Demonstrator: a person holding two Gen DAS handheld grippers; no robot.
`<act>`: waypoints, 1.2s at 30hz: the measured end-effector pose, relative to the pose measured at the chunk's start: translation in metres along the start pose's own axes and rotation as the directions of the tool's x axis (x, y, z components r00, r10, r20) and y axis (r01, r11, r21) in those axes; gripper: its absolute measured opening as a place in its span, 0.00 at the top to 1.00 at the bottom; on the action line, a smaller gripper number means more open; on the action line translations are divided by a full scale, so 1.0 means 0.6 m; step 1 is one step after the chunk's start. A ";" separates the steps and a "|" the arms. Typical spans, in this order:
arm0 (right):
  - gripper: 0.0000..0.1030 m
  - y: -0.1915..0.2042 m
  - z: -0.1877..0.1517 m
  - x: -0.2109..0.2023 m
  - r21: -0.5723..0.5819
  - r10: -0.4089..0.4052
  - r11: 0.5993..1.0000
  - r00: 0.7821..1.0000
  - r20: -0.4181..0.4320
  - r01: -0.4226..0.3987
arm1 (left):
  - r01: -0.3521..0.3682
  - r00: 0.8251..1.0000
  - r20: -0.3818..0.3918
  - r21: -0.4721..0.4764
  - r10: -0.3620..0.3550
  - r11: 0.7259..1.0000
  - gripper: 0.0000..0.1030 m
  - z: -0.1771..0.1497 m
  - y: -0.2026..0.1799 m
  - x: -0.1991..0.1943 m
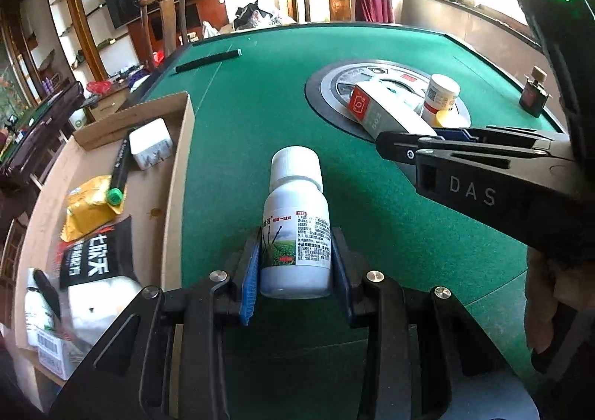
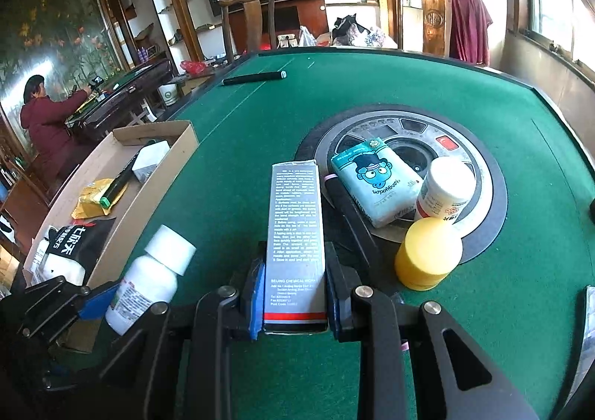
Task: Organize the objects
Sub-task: 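Carry the bottle in the left tool and the box in the right tool to the tray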
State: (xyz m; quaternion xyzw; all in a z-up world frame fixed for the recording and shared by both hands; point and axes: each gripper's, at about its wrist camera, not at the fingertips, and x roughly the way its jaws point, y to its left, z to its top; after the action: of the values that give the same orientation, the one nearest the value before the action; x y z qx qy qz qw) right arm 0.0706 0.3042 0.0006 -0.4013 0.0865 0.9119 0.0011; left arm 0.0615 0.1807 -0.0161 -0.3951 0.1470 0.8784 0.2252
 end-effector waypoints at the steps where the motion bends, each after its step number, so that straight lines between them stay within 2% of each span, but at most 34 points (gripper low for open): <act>1: 0.75 0.000 0.000 -0.001 0.001 0.002 1.000 1.000 0.000 -0.002 | -0.003 1.000 0.003 0.000 0.003 1.000 0.67 0.000 0.001 -0.003; 15: 0.75 0.013 -0.002 -0.014 0.007 0.026 1.000 0.999 0.025 -0.026 | -0.043 0.997 0.060 -0.021 0.044 0.999 0.67 0.007 0.022 -0.049; 22: 0.75 0.021 -0.001 -0.026 0.015 0.060 0.998 0.998 0.035 -0.061 | -0.053 0.993 0.102 -0.061 0.059 0.997 0.67 0.017 0.048 -0.085; 25: 0.75 0.031 0.001 -0.033 0.011 0.086 0.996 0.996 0.037 -0.086 | -0.038 0.992 0.120 -0.094 0.049 0.995 0.67 0.022 0.075 -0.104; 30: 0.75 0.054 0.010 -0.046 0.000 0.134 0.991 0.990 0.041 -0.134 | -0.046 0.987 0.146 -0.171 0.071 0.984 0.67 0.028 0.144 -0.135; 36: 0.75 0.096 0.025 -0.041 -0.033 0.173 0.985 0.985 0.021 -0.172 | -0.058 0.986 0.136 -0.245 0.093 0.968 0.67 0.029 0.230 -0.142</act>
State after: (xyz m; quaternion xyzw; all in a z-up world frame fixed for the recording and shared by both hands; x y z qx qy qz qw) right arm 0.0721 0.2514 0.0373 -0.3813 0.1066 0.9145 -0.0830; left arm 0.0299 0.0462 0.0709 -0.3479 0.0376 0.9243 0.1522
